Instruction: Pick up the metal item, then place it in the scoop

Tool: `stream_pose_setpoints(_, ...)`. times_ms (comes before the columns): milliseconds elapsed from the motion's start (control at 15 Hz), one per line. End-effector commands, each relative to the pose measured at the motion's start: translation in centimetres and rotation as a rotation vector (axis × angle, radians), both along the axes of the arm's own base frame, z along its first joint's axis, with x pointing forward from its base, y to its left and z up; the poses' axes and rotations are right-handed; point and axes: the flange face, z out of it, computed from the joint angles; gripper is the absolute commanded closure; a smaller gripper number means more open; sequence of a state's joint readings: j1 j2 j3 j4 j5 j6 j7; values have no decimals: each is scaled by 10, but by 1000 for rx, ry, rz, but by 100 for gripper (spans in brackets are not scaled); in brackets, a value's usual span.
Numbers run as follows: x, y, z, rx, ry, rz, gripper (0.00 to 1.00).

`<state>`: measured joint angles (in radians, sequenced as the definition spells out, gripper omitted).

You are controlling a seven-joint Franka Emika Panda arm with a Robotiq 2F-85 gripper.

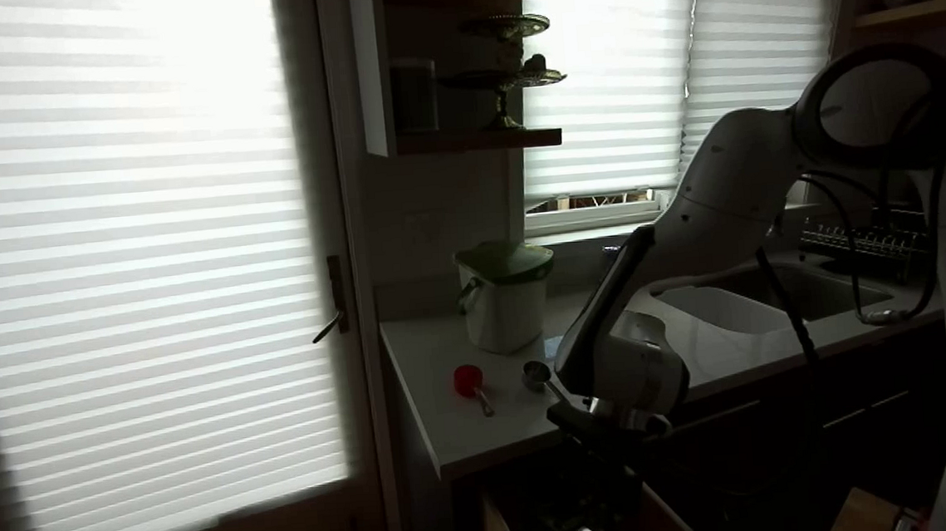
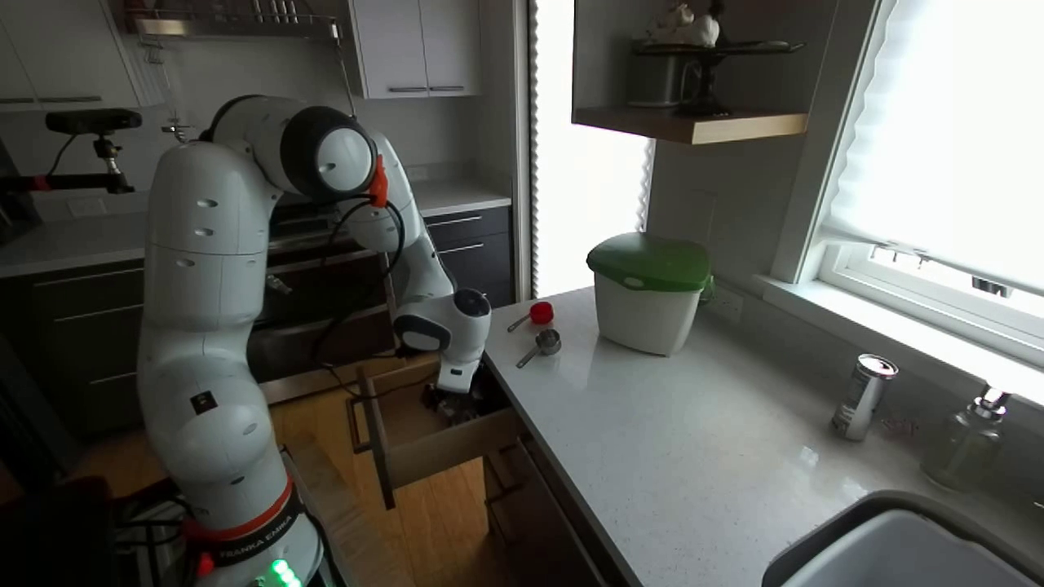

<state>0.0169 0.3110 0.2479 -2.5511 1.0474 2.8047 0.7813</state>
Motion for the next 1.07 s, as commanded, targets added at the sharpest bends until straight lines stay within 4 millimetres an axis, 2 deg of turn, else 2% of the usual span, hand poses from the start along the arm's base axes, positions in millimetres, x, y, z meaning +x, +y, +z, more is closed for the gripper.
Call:
stream_pose_setpoints(0, 2, 0, -15, 38, -29, -4, 0)
stream_pose_setpoints(133, 1, 1, -21, 46, -33, 3, 0)
stream_pose_setpoints(267, 1, 3, -28, 46, -34, 5, 6)
stream_pose_setpoints(333, 1, 4, -31, 48, -28, 8, 4)
stream_pose_setpoints(400, 0, 4, -34, 47, -25, 7, 7)
stream_pose_setpoints(533, 0, 3, -38, 45, -20, 9, 28)
stream_pose_setpoints(600, 0, 3, -40, 43, -17, 8, 41)
stream_pose_setpoints(1000, 1, 2, -40, 32, -20, 6, 87)
